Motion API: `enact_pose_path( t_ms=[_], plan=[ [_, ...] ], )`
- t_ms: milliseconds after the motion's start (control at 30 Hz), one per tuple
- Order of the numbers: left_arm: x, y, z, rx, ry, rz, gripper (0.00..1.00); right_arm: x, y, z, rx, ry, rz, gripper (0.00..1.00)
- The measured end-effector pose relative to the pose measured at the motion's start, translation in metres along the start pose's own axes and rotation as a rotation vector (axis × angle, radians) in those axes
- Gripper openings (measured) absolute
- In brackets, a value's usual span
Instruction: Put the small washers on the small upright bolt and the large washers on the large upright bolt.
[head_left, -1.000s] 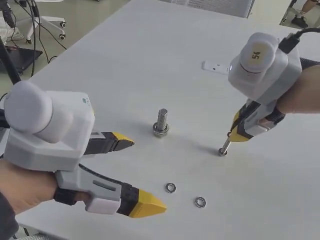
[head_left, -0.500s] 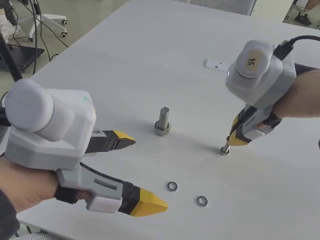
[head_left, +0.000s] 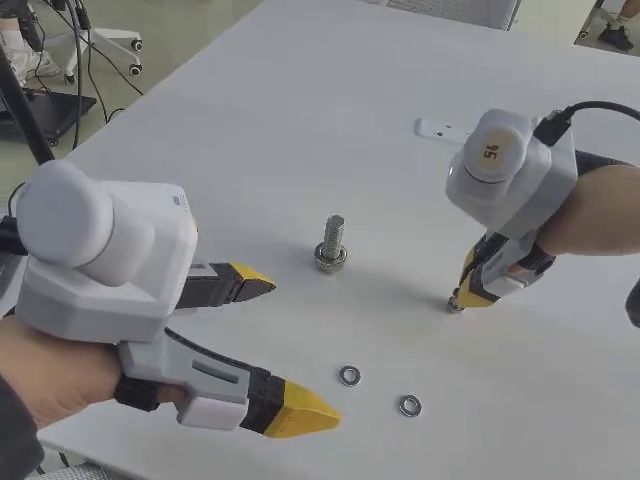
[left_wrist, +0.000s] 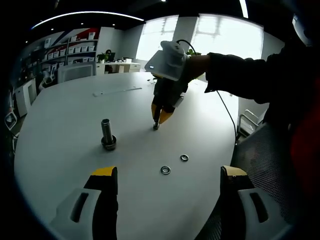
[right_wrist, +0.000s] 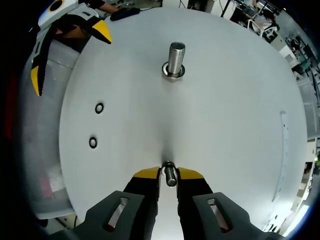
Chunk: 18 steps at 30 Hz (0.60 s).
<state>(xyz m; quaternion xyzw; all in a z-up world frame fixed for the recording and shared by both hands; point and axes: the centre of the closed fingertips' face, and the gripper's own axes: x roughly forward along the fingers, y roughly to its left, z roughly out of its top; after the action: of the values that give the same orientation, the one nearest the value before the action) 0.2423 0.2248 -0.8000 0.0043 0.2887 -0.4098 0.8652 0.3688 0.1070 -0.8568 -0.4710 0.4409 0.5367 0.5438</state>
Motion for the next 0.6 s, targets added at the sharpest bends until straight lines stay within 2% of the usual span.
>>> enact_pose_path(
  t_ms=[267, 600],
  plan=[
    [0.001, 0.001, -0.001, -0.003, 0.003, 0.001, 0.84, 0.010, -0.002, -0.001, -0.002, 0.005, 0.006, 0.14],
    [0.001, 0.001, -0.001, -0.005, 0.004, 0.000, 0.84, 0.012, -0.003, -0.002, 0.003, 0.005, 0.008, 0.14]
  ],
)
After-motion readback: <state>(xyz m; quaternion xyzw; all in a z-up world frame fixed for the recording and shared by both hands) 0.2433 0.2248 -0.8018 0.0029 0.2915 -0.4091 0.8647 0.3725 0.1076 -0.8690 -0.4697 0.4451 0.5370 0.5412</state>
